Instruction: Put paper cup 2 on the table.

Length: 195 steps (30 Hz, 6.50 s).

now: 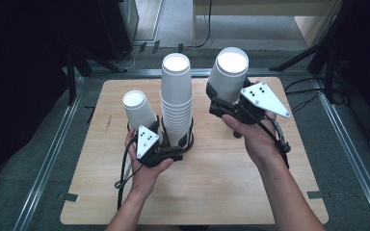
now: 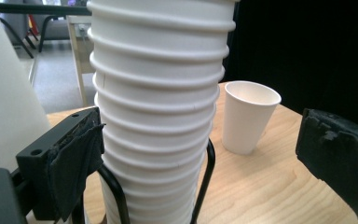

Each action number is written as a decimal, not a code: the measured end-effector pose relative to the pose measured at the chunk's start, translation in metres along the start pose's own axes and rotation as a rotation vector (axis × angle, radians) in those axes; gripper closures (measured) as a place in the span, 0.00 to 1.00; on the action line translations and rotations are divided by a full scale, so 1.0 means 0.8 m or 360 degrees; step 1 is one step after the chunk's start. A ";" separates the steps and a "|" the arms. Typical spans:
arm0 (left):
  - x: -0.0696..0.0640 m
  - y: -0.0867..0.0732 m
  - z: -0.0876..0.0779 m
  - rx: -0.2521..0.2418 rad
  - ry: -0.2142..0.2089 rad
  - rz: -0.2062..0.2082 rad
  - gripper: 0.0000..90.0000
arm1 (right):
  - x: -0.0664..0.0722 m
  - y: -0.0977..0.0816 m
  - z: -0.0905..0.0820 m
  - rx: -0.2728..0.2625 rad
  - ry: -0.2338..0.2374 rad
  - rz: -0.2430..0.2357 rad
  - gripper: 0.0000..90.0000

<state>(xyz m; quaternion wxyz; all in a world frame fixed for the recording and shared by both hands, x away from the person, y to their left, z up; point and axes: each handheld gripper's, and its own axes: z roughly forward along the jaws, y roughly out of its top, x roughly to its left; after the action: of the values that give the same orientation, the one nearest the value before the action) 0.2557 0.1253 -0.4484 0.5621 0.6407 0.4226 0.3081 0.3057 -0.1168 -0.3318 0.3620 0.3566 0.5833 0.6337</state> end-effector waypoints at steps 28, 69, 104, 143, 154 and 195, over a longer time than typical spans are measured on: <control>-0.009 -0.042 -0.020 0.0195 -0.0066 0.0050 0.01 | 0.002 -0.118 -0.070 0.0137 -0.0039 -0.0034 0.14; -0.030 -0.029 -0.021 0.0356 -0.0430 -0.0056 0.02 | 0.042 -0.250 -0.088 0.0356 -0.0099 -0.0816 0.14; -0.051 -0.032 -0.012 0.0534 -0.0528 -0.0014 0.15 | 0.082 -0.265 -0.093 0.0245 0.0111 -0.1114 0.14; -0.031 -0.025 -0.022 0.0394 -0.0484 -0.0084 0.26 | 0.081 -0.246 -0.100 0.0149 0.0131 -0.1050 0.00; -0.022 -0.016 -0.034 0.0203 -0.0430 -0.0103 0.26 | 0.062 -0.231 -0.104 0.0125 0.0095 -0.0900 0.00; -0.025 -0.039 -0.033 -0.0290 -0.0420 -0.0049 0.26 | 0.044 -0.160 -0.132 0.0129 -0.0037 0.0631 0.00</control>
<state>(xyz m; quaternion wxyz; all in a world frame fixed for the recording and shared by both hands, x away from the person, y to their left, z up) 0.2175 0.1200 -0.4726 0.6732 0.6155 0.3250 0.2497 0.2015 -0.1293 -0.4651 0.2221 0.4861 0.5224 0.6644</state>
